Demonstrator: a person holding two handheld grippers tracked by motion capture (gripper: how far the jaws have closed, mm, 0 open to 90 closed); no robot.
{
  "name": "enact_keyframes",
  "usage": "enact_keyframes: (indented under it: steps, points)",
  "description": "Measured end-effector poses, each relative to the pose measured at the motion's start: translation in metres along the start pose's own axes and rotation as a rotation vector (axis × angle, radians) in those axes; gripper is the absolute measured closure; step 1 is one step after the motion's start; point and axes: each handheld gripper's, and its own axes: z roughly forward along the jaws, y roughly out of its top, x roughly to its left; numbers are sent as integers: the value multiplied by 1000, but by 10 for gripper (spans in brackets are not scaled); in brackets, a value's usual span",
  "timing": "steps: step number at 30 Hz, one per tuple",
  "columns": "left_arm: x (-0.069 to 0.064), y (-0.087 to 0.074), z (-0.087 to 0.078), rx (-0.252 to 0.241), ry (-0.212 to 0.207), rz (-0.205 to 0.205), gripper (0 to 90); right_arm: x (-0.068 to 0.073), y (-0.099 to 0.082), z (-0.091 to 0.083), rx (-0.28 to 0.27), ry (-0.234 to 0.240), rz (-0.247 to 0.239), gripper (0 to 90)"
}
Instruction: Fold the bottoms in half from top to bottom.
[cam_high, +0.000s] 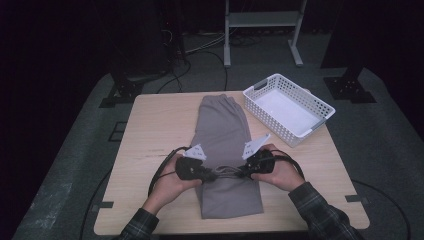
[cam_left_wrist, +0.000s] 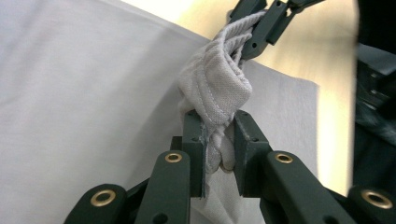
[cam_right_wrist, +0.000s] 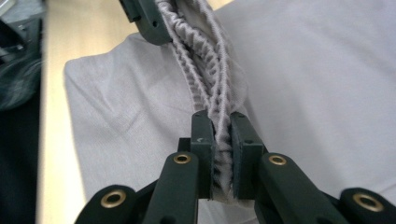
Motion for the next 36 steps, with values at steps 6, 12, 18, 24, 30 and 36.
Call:
enact_keyframes:
  steps: [6, 12, 18, 24, 30, 36]
  points:
    - [29, 12, 10, -8, 32, -41, 759, -30, 9, 6, 3, -31, 53, 808]
    - [50, 16, 21, 1, 65, -74, 754, -58, 15, 14, 6, -43, 89, 804]
    - [66, 8, 33, 32, 100, -113, 746, -75, 17, 35, 25, -58, 119, 797]
    - [78, 3, 44, 56, 123, -140, 719, -85, 13, 52, 31, -69, 163, 773]
    - [83, 5, 49, 41, 176, -150, 674, -94, 12, 56, -5, -113, 184, 709]
    - [90, 7, 47, 23, 248, -162, 587, -101, 11, 53, -33, -171, 201, 658]
